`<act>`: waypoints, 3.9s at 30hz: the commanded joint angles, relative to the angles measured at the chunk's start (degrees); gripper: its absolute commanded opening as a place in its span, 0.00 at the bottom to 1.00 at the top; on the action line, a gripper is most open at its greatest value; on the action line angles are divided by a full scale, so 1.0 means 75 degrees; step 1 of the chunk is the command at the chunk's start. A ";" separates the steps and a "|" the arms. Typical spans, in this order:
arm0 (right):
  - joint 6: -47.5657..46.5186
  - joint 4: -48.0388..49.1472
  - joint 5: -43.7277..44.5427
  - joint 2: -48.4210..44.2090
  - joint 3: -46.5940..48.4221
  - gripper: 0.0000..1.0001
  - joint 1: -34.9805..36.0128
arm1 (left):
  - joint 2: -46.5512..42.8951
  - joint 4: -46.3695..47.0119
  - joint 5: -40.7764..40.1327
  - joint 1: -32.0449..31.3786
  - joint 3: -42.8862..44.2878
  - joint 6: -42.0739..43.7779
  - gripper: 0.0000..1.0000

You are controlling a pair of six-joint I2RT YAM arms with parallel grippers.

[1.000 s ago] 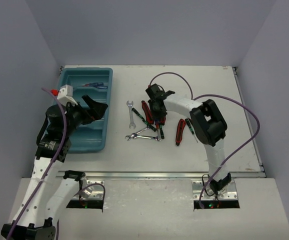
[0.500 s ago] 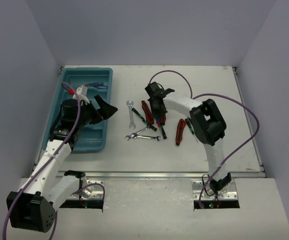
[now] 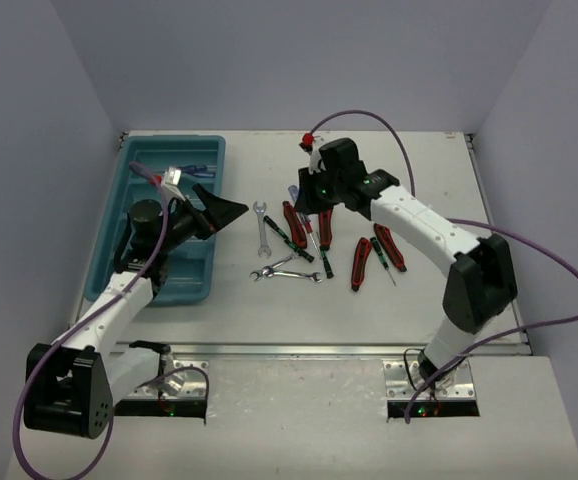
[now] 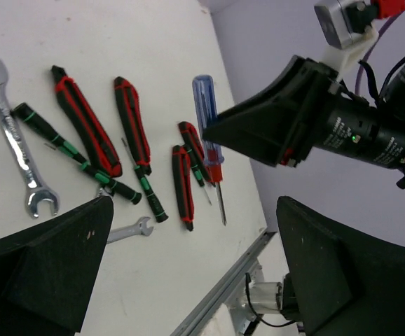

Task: Sort the tools into containers

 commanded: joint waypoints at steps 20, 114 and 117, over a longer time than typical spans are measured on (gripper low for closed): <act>0.0346 0.3453 -0.4888 -0.1373 -0.1366 0.00 0.0095 | 0.1204 0.2724 0.0100 -0.1355 0.0764 -0.1070 0.63; 0.0671 -0.1229 0.2675 0.4237 0.1936 0.40 -0.1123 | -0.2686 -0.6025 -0.4395 -0.1294 0.1530 0.4073 1.00; 0.0728 -0.1155 0.2687 0.4131 0.1679 0.30 -0.1123 | -0.2549 -0.5985 -0.4266 -0.1294 0.1519 0.4101 1.00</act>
